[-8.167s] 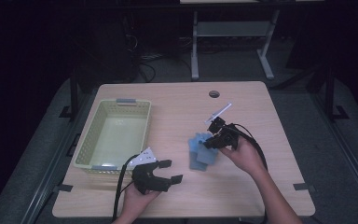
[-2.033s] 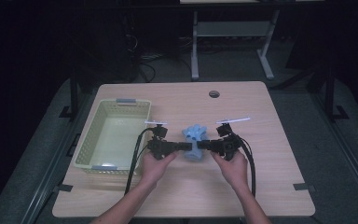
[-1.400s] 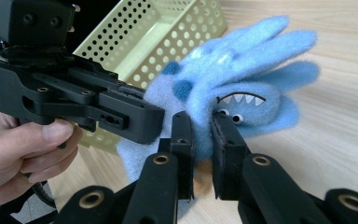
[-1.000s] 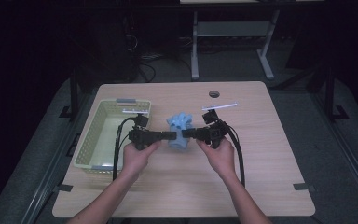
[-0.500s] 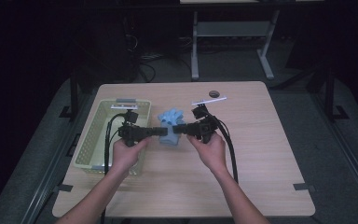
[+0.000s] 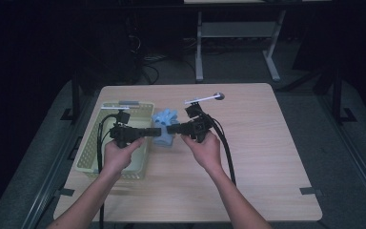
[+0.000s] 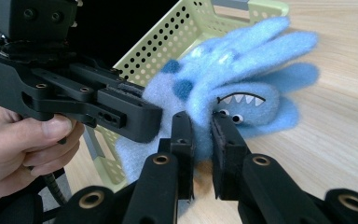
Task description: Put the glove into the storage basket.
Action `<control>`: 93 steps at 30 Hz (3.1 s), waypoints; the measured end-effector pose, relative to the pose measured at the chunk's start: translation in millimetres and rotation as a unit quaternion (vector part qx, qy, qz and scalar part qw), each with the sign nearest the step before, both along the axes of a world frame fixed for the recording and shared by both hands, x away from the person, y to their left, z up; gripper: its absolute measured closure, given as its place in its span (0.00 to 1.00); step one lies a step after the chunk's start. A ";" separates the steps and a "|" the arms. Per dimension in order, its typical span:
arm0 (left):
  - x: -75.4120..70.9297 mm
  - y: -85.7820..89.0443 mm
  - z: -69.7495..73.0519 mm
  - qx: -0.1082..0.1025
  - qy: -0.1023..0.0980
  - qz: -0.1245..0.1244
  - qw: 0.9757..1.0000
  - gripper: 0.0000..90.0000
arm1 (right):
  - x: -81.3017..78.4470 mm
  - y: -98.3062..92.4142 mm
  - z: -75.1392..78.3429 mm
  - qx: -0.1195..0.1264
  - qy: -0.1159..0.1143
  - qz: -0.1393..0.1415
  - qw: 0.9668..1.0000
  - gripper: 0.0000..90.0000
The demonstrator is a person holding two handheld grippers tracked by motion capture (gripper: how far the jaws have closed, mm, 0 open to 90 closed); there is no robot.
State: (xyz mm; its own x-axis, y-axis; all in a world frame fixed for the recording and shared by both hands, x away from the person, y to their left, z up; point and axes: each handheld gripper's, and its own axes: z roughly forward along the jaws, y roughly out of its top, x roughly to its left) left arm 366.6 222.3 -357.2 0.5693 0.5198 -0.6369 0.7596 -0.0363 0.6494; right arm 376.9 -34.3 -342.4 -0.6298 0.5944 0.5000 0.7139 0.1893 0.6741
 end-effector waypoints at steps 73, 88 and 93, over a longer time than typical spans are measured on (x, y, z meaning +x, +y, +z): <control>-2.4 116.5 -3.2 0.064 0.041 0.060 0.995 0.86 | 30.6 122.5 -30.6 0.045 0.048 0.065 0.996 0.90; 3.2 117.2 -25.9 0.128 0.075 0.071 0.986 0.88 | 38.3 143.8 -54.7 0.001 0.069 0.076 0.995 0.89; 6.2 113.6 -39.2 0.183 0.090 0.075 0.976 0.88 | 38.8 150.9 -61.0 -0.051 0.065 0.068 0.994 0.81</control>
